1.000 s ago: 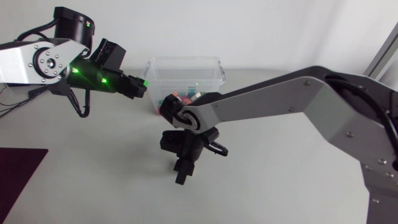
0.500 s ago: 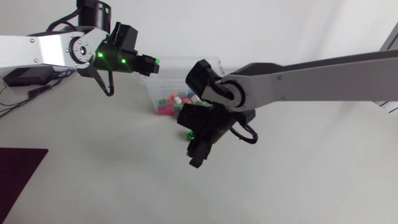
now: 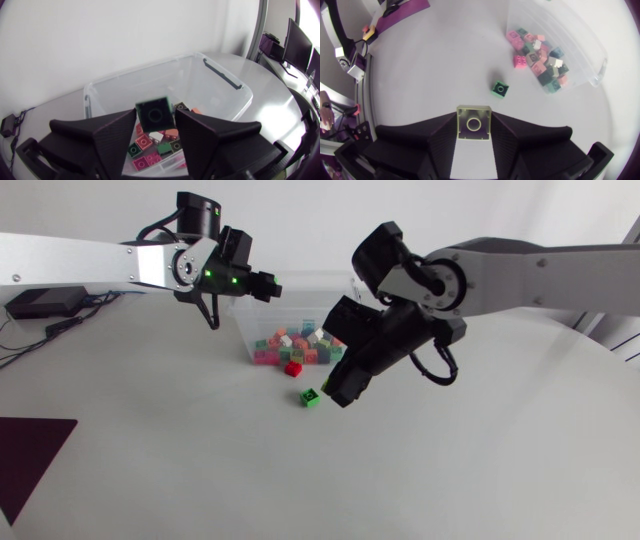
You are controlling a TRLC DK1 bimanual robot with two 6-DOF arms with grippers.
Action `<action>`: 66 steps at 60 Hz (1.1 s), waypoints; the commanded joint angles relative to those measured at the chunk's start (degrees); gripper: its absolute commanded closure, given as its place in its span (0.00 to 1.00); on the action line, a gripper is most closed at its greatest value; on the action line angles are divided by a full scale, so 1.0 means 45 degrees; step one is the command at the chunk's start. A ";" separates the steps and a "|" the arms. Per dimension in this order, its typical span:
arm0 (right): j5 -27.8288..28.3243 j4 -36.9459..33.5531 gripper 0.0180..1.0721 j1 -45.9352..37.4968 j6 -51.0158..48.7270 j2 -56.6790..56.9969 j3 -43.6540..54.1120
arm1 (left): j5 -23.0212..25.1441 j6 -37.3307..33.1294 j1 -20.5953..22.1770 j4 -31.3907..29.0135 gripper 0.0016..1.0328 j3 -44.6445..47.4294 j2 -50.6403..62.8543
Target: Place the duplo bricks in the container
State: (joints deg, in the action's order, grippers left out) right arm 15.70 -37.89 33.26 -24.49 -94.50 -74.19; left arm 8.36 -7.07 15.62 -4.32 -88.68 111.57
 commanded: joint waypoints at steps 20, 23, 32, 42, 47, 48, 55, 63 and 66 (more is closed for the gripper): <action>0.0280 0.1584 0.79 -0.1023 0.1653 -0.0465 -0.1911 | -0.0120 -0.0616 -0.0013 0.0041 0.11 0.3067 -0.3133; 0.0319 0.1642 0.79 -0.1101 0.1771 -0.0602 -0.2165 | 0.0232 -0.0831 -0.0033 -0.0486 0.11 0.3516 -0.3582; 0.0319 0.2365 0.79 -0.1316 0.2376 -0.1090 -0.2731 | 0.0642 -0.1319 0.0065 -0.1131 0.11 0.5137 -0.4402; 0.0319 0.3185 0.79 -0.1492 0.2962 -0.1813 -0.3395 | 0.0662 -0.1397 0.0592 -0.0799 0.11 0.6407 -0.4227; 0.0280 0.3596 0.79 -0.1550 0.3177 -0.2243 -0.3708 | 0.0662 -0.1339 0.0826 -0.0506 0.11 0.6602 -0.3641; 0.0299 0.3654 0.79 -0.1550 0.3216 -0.2321 -0.3747 | 0.0662 -0.1358 0.0866 -0.0506 0.11 0.6602 -0.3524; 0.0280 0.4142 0.79 -0.1609 0.3509 -0.2789 -0.4079 | 0.0662 -0.1358 0.1198 -0.0134 0.11 0.6622 -0.2606; 0.0241 0.4631 0.79 -0.1667 0.3743 -0.3102 -0.4313 | 0.0623 -0.1280 0.1334 0.0393 0.11 0.6544 -0.1805; 0.0241 0.4807 0.79 -0.1667 0.3802 -0.3180 -0.4352 | 0.0623 -0.1241 0.1334 0.0471 0.11 0.6446 -0.1492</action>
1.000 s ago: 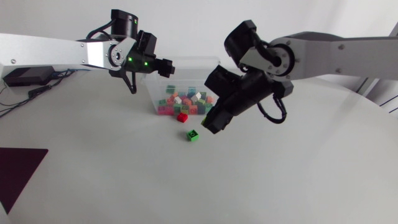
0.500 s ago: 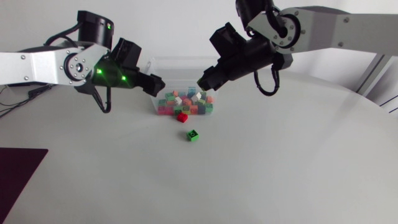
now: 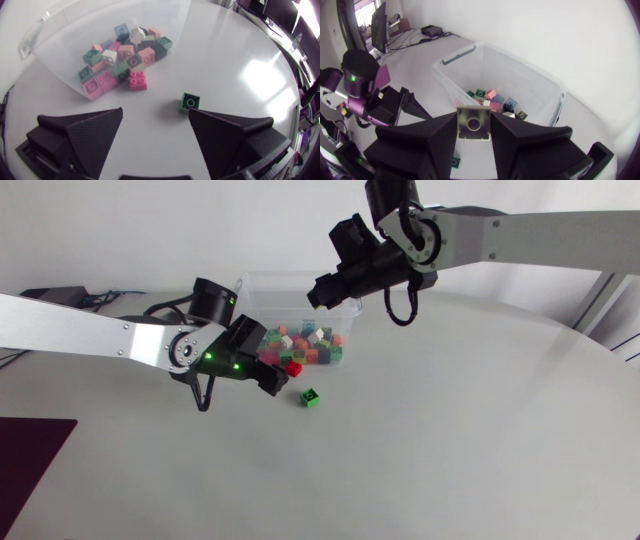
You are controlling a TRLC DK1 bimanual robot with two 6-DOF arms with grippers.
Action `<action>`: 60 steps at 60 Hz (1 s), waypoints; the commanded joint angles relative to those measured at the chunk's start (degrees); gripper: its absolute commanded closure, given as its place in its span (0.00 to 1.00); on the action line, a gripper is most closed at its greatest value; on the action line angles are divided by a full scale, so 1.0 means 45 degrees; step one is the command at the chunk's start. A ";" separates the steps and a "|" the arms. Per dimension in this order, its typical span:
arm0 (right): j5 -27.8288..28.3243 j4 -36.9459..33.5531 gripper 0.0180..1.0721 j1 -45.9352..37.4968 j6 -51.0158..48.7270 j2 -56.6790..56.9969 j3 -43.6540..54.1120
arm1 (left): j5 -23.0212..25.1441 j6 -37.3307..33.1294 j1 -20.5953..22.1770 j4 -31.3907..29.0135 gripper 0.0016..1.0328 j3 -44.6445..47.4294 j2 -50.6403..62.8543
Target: Place the duplo bricks in the container
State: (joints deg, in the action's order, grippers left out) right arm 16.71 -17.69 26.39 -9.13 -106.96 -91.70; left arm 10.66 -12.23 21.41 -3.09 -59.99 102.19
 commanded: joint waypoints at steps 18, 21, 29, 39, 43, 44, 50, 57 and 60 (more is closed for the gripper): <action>-0.0139 0.1471 0.79 -0.0318 0.0856 -0.1681 -0.1302 | -0.0141 0.0374 0.0106 0.1234 0.11 -0.0146 0.1900; -0.0159 0.1608 0.79 -0.0377 0.0895 -0.1857 -0.1438 | -0.0180 0.0452 0.0125 0.1469 0.11 -0.0146 0.2056; -0.0159 0.1744 0.79 -0.0552 0.1051 -0.2326 -0.1927 | -0.0493 0.0745 0.0262 0.1898 0.11 -0.0283 0.2466; -0.0315 0.2076 0.79 -0.0709 0.1149 -0.2853 -0.2356 | -0.0669 0.1253 0.0301 0.2308 0.11 -0.0654 0.2935; -0.0549 0.2311 0.74 -0.0826 0.1344 -0.3048 -0.2474 | -0.0786 0.1409 0.0301 0.2386 0.11 -0.0849 0.3150; -0.0608 0.2389 0.67 -0.0865 0.1383 -0.3126 -0.2532 | -0.0844 0.1448 0.0301 0.2406 0.11 -0.0888 0.3170; -0.0686 0.2389 0.19 -0.1002 0.1540 -0.3224 -0.2649 | -0.0981 0.1604 0.0399 0.2777 0.11 -0.1006 0.3365; -0.0686 0.2584 0.04 -0.1002 0.1540 -0.2404 -0.1692 | -0.1137 0.1839 0.0418 0.3148 0.11 -0.1299 0.3814; -0.0686 0.2936 0.04 -0.0963 0.1540 -0.1896 -0.0950 | -0.1137 0.1917 0.0399 0.3246 0.11 -0.1357 0.3970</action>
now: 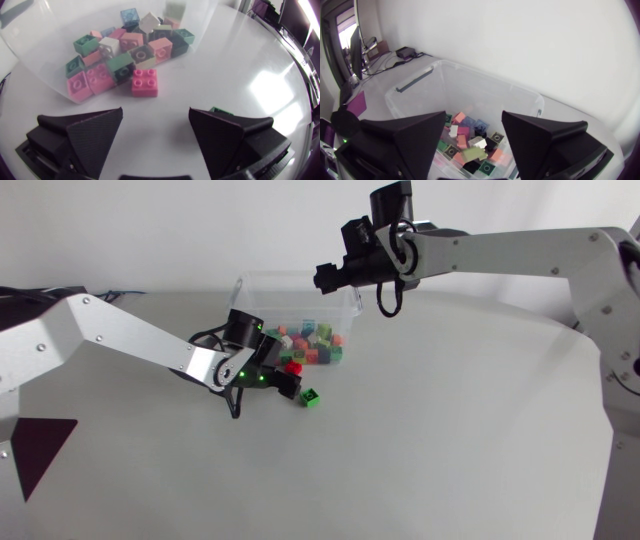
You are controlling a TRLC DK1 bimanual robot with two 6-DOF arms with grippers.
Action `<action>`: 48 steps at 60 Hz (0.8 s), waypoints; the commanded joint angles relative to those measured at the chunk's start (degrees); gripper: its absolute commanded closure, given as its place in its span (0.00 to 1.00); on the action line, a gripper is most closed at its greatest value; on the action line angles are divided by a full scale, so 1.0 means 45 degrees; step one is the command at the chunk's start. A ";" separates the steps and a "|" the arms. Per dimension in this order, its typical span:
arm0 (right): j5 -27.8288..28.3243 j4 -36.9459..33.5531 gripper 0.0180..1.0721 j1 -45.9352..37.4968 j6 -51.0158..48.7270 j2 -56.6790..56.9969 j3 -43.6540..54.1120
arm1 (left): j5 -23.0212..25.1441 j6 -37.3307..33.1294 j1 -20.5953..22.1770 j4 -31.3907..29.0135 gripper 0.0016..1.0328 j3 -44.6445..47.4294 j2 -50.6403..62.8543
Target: Place the duplo bricks in the container
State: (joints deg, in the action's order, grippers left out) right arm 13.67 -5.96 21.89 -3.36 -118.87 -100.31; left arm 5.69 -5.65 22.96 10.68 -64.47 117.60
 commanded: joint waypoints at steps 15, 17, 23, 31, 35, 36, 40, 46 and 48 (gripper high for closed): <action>0.0087 0.1441 0.04 0.0292 0.0160 0.3368 0.4733 | -0.0152 0.0826 -0.0024 0.0948 0.11 -0.0733 0.1308; 0.0106 0.1617 0.04 0.0311 0.0140 0.3681 0.5202 | -0.0172 0.0845 0.0015 0.1065 0.11 -0.0752 0.1366; 0.0204 0.1851 0.04 0.0409 -0.0036 0.4521 0.6549 | -0.0425 0.0963 0.0210 0.1358 0.12 -0.0850 0.1562; 0.0263 0.1831 0.05 0.0663 -0.0485 0.5165 0.7819 | -0.0562 0.1119 0.0308 0.1827 0.14 -0.0908 0.1737; 0.0243 0.1792 0.05 0.0839 -0.0700 0.5380 0.8366 | -0.0562 0.1216 0.0308 0.1924 0.16 -0.0986 0.1855; 0.0243 0.1753 0.05 0.0878 -0.0739 0.5400 0.8444 | -0.0543 0.1216 0.0308 0.1944 0.16 -0.1006 0.1894; 0.0243 0.1597 0.05 0.0995 -0.0993 0.5458 0.8893 | -0.0543 0.1216 0.0308 0.2041 0.17 -0.1065 0.1991; 0.0243 0.1499 0.05 0.1034 -0.1149 0.5497 0.9323 | -0.0543 0.1236 0.0308 0.2159 0.24 -0.1182 0.2148; 0.0263 0.1402 0.05 0.1054 -0.1286 0.5478 0.9401 | -0.0543 0.1236 0.0308 0.2159 0.28 -0.1260 0.2226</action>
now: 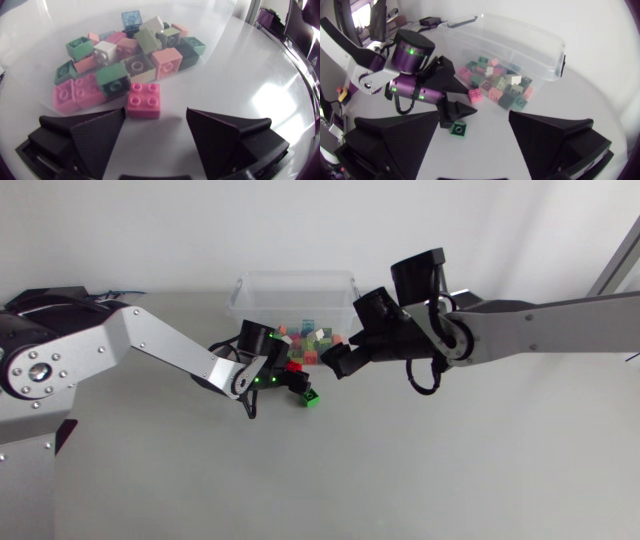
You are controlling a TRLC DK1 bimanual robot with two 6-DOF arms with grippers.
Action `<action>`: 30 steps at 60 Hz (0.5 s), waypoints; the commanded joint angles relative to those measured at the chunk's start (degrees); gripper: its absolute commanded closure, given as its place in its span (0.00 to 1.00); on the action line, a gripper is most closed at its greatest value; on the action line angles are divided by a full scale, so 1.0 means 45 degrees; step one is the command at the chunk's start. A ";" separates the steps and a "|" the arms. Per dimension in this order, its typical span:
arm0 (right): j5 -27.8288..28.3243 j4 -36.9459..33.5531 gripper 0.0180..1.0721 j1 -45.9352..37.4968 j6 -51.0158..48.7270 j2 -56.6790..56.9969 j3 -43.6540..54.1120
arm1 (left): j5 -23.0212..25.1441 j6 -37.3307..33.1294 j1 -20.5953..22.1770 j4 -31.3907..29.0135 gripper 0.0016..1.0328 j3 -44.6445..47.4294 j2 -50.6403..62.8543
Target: Place the duplo bricks in the container
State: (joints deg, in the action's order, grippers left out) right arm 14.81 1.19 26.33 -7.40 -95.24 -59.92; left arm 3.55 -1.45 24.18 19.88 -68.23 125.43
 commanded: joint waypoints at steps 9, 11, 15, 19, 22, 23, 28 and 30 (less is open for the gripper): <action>-0.0009 -0.0382 0.05 0.0321 -0.0641 -0.0066 0.0718 | -0.0067 0.0557 0.0075 0.0133 0.43 -0.0737 0.0799; -0.0009 -0.0499 0.05 0.0380 -0.0719 -0.0241 0.0699 | -0.0086 0.0557 0.0114 0.0153 0.46 -0.0757 0.0878; -0.0029 -0.0733 0.05 0.0517 -0.0875 -0.0671 0.0542 | -0.0086 0.0577 0.0133 0.0192 0.62 -0.0698 0.0897; -0.0029 -0.1085 0.05 0.0575 -0.0914 -0.1120 0.0269 | -0.0067 0.0557 0.0094 0.0231 0.76 -0.0483 0.0780; -0.0107 -0.1378 0.05 0.0634 -0.0934 -0.1394 -0.0024 | -0.0086 0.0499 0.0055 0.0250 0.76 -0.0151 0.0526; -0.0107 -0.1495 0.05 0.0654 -0.0934 -0.1511 -0.0141 | -0.0067 0.0479 0.0036 0.0270 0.76 0.0083 0.0350; -0.0127 -0.1866 0.05 0.0693 -0.0954 -0.1882 -0.0551 | -0.0086 0.0323 -0.0042 0.0329 0.76 0.0767 -0.0236; -0.0127 -0.1983 0.05 0.0693 -0.0993 -0.2077 -0.0766 | -0.0086 0.0147 -0.0101 0.0368 0.76 0.1118 -0.0587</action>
State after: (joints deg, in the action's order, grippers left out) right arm 14.70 -6.55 29.06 -10.74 -102.56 -60.58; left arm 3.49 -1.08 24.14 21.93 -67.11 125.36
